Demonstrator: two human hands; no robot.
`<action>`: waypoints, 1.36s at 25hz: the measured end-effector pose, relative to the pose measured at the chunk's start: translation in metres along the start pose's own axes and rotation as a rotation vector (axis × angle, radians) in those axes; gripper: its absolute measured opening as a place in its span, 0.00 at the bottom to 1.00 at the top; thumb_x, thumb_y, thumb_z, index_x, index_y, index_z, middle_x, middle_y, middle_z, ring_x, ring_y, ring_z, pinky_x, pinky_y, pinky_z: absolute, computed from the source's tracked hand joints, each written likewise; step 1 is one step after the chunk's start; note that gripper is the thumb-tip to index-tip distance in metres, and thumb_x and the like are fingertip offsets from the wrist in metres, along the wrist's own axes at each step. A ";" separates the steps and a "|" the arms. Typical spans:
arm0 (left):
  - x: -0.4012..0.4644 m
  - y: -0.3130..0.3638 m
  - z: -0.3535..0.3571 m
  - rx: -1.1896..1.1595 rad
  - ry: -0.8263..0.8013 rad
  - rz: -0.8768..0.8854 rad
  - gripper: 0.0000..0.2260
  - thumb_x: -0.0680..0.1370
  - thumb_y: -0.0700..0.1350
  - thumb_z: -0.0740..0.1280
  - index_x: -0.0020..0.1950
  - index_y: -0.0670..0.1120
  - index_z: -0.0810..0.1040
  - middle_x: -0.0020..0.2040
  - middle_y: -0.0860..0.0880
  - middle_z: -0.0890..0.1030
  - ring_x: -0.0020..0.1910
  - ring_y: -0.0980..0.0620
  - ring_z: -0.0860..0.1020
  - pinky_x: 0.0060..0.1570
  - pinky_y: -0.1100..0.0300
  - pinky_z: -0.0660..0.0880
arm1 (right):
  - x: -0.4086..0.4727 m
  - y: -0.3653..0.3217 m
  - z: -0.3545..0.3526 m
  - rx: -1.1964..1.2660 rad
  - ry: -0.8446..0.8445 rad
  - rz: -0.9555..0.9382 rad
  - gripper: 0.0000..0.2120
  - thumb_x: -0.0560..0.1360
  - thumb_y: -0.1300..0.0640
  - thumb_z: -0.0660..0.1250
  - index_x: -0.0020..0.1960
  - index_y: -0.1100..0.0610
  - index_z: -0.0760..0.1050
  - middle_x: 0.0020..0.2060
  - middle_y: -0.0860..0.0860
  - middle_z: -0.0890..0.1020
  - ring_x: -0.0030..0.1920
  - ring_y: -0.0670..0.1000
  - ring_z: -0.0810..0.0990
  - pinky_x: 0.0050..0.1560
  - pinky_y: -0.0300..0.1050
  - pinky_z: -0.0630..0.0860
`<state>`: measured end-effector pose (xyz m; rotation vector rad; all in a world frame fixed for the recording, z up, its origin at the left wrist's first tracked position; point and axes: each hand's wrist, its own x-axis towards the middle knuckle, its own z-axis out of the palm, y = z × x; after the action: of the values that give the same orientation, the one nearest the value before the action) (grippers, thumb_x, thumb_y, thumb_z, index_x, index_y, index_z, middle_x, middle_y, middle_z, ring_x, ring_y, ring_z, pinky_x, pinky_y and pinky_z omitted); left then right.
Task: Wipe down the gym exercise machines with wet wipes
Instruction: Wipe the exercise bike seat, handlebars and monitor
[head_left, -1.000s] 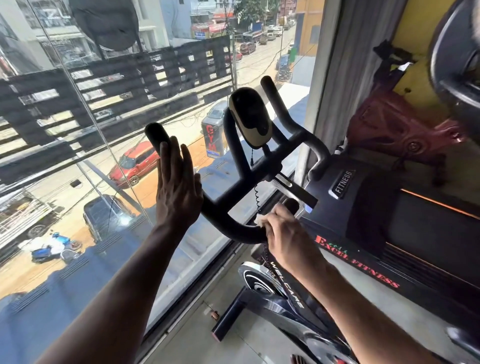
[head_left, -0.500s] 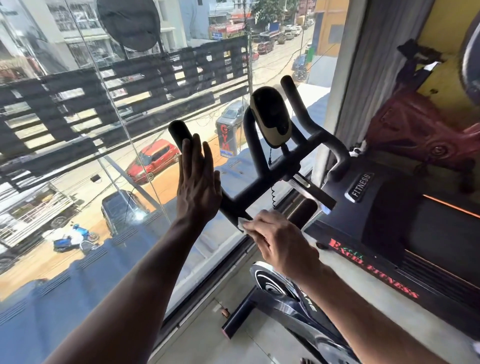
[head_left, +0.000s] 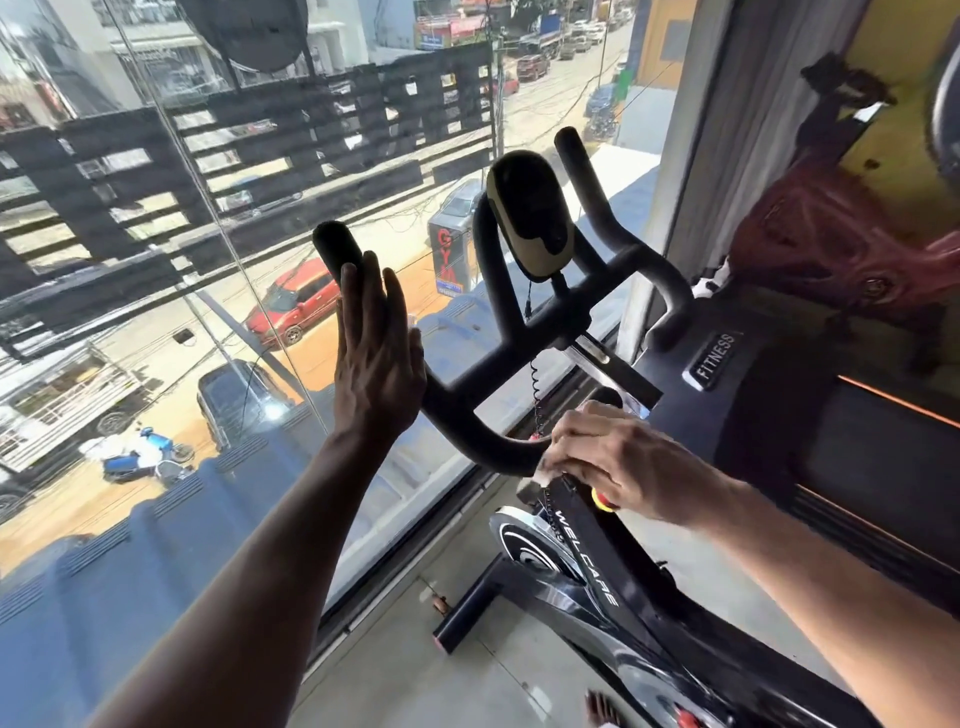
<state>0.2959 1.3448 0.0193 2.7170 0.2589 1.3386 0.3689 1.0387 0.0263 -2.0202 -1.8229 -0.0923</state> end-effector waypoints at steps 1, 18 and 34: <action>0.000 0.001 0.001 -0.008 0.001 -0.015 0.27 0.85 0.38 0.59 0.82 0.32 0.54 0.82 0.31 0.54 0.82 0.29 0.50 0.82 0.40 0.50 | -0.006 0.017 -0.007 0.005 0.047 0.064 0.06 0.79 0.58 0.71 0.56 0.52 0.83 0.52 0.43 0.81 0.55 0.46 0.79 0.62 0.44 0.75; -0.001 0.009 0.000 0.037 -0.019 -0.031 0.25 0.84 0.32 0.57 0.80 0.29 0.55 0.80 0.36 0.48 0.81 0.33 0.45 0.82 0.42 0.51 | -0.012 0.062 0.011 0.531 0.524 0.650 0.05 0.82 0.57 0.68 0.56 0.54 0.81 0.43 0.43 0.86 0.42 0.40 0.84 0.45 0.32 0.77; 0.000 0.013 -0.001 -0.023 -0.030 -0.056 0.24 0.84 0.35 0.55 0.80 0.30 0.57 0.80 0.26 0.53 0.80 0.25 0.50 0.83 0.47 0.47 | 0.009 -0.009 0.069 1.126 1.287 1.158 0.07 0.76 0.63 0.74 0.51 0.56 0.80 0.40 0.47 0.86 0.42 0.46 0.84 0.43 0.42 0.82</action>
<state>0.2964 1.3322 0.0222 2.6879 0.3133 1.2770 0.3461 1.0718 -0.0317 -1.2217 0.2340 0.0031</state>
